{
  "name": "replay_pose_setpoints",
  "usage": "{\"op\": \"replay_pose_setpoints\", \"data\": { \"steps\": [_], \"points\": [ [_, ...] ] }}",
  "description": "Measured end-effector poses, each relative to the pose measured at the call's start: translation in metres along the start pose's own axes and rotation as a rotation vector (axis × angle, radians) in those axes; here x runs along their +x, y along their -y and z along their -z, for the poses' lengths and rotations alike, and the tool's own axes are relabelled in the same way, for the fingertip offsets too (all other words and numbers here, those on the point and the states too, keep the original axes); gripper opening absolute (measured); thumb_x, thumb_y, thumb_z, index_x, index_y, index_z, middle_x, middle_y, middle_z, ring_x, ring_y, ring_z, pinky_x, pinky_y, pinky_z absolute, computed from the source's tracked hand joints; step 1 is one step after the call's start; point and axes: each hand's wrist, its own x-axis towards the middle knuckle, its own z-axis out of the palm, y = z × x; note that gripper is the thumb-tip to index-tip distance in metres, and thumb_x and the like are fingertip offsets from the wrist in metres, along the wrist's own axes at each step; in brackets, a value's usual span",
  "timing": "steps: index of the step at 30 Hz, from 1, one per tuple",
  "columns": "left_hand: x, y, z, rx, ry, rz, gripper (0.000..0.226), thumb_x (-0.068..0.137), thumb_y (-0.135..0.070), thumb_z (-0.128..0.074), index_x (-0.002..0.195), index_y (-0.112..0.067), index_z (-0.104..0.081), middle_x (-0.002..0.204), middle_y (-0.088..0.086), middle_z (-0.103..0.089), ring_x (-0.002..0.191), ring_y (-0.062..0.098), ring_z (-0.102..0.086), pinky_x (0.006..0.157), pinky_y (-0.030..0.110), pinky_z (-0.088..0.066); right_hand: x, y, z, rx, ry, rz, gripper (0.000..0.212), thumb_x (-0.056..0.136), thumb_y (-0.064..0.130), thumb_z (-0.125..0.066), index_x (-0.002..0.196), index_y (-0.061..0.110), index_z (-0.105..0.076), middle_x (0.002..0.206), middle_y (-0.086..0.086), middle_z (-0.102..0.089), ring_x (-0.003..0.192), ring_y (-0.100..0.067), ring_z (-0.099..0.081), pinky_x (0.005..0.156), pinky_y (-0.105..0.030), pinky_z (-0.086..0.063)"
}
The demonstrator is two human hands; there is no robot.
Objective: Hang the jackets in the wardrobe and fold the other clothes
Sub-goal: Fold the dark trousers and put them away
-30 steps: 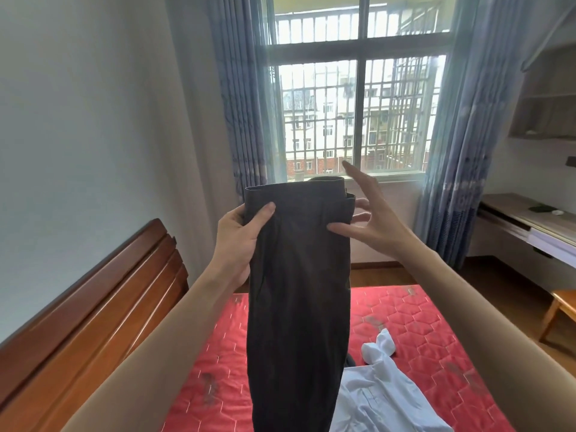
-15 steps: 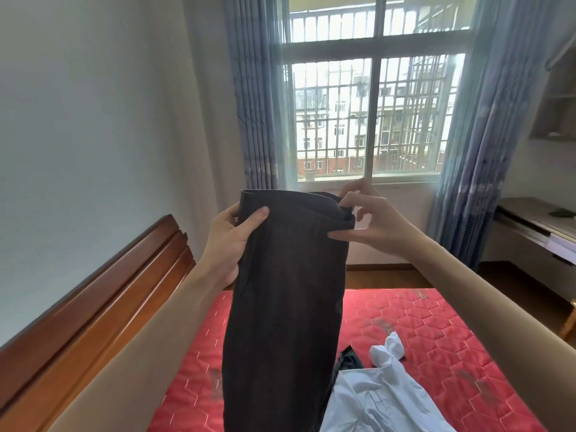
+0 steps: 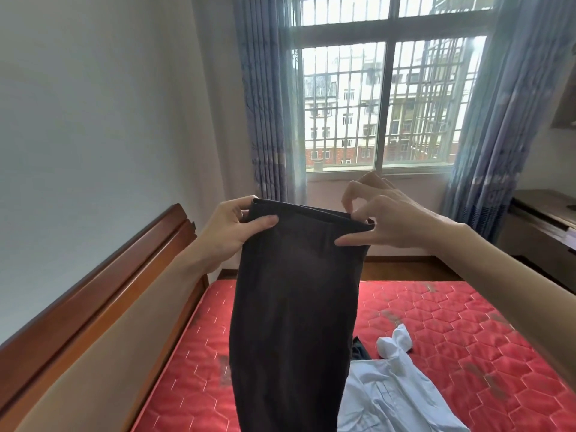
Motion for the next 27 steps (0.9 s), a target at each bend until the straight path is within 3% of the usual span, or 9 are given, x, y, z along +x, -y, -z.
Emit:
{"op": "replay_pose_setpoints", "data": {
  "steps": [2,6,10,13,15,17,21,24,27],
  "points": [
    [-0.002,0.007,0.001,0.047,0.001,0.005,0.021,0.092,-0.025,-0.075,0.112,-0.017,-0.077,0.105,-0.003,-0.079,0.103,0.012,-0.073,0.08,0.017,-0.058,-0.001,-0.009,-0.003,-0.052,0.042,0.03,0.048,0.084,0.086,-0.052,0.068,0.041,-0.058,0.111,0.023,-0.042,0.116,-0.012,-0.04,0.106,-0.033,-0.035],
    [-0.006,0.014,0.007,0.081,0.054,0.031,0.023,0.092,-0.026,-0.074,0.111,-0.013,-0.074,0.102,-0.001,-0.078,0.101,0.01,-0.073,0.079,0.016,-0.057,-0.002,-0.016,-0.009,0.174,0.18,-0.064,0.04,0.083,0.073,-0.06,0.088,0.036,-0.075,0.113,0.013,-0.048,0.103,-0.006,-0.052,0.094,-0.029,-0.047],
    [-0.004,0.012,0.016,0.115,0.116,0.033,0.019,0.092,-0.018,-0.078,0.106,-0.007,-0.073,0.098,0.003,-0.076,0.094,0.011,-0.073,0.08,0.02,-0.057,0.002,-0.015,-0.014,0.339,0.233,-0.081,0.008,0.095,0.047,-0.063,0.09,0.053,-0.064,0.094,0.026,-0.064,0.086,0.004,-0.062,0.074,-0.013,-0.046],
    [-0.003,0.01,0.017,0.132,0.1,0.021,0.019,0.092,-0.017,-0.079,0.105,-0.006,-0.072,0.096,0.003,-0.075,0.089,0.008,-0.071,0.08,0.021,-0.057,-0.001,-0.019,-0.017,0.396,0.218,-0.08,0.024,0.1,0.034,-0.068,0.092,0.056,-0.061,0.082,0.04,-0.067,0.075,0.009,-0.065,0.066,-0.002,-0.043],
    [-0.004,0.011,0.016,0.108,0.081,0.018,0.022,0.092,-0.017,-0.078,0.107,-0.003,-0.071,0.1,0.007,-0.075,0.091,0.01,-0.072,0.08,0.021,-0.058,-0.006,-0.015,-0.016,0.443,0.226,-0.051,0.026,0.093,0.039,-0.077,0.087,0.06,-0.063,0.072,0.036,-0.065,0.066,0.005,-0.064,0.061,-0.003,-0.043],
    [-0.005,0.011,0.015,0.093,0.079,0.014,0.022,0.093,-0.016,-0.077,0.108,-0.002,-0.07,0.103,0.012,-0.074,0.093,0.013,-0.072,0.082,0.023,-0.058,-0.011,-0.009,-0.015,0.509,0.252,-0.062,0.026,0.088,0.042,-0.081,0.093,0.062,-0.066,0.079,0.033,-0.069,0.071,0.002,-0.069,0.066,-0.01,-0.052],
    [-0.009,0.013,0.011,0.077,0.066,0.025,0.021,0.094,-0.018,-0.076,0.108,-0.004,-0.07,0.103,0.008,-0.075,0.094,0.014,-0.072,0.083,0.024,-0.058,-0.019,-0.013,-0.018,0.529,0.26,-0.121,0.023,0.094,0.038,-0.073,0.117,0.035,-0.074,0.1,0.02,-0.077,0.09,-0.008,-0.075,0.082,-0.032,-0.064],
    [-0.009,0.012,0.006,0.074,0.009,0.003,0.018,0.094,-0.018,-0.076,0.108,-0.011,-0.068,0.099,-0.002,-0.075,0.09,0.007,-0.071,0.08,0.022,-0.058,-0.027,-0.012,-0.023,0.589,0.201,-0.117,0.027,0.095,0.03,-0.076,0.12,0.038,-0.069,0.102,0.025,-0.074,0.088,-0.007,-0.074,0.074,-0.02,-0.06],
    [-0.007,0.006,0.001,0.136,0.002,-0.051,0.022,0.096,-0.015,-0.074,0.116,-0.022,-0.07,0.108,-0.003,-0.074,0.1,0.007,-0.07,0.085,0.024,-0.059,-0.032,-0.007,-0.031,0.597,0.202,-0.102,0.032,0.087,0.028,-0.085,0.111,0.041,-0.069,0.098,0.016,-0.075,0.079,-0.011,-0.074,0.069,-0.017,-0.057]
  ]
}}
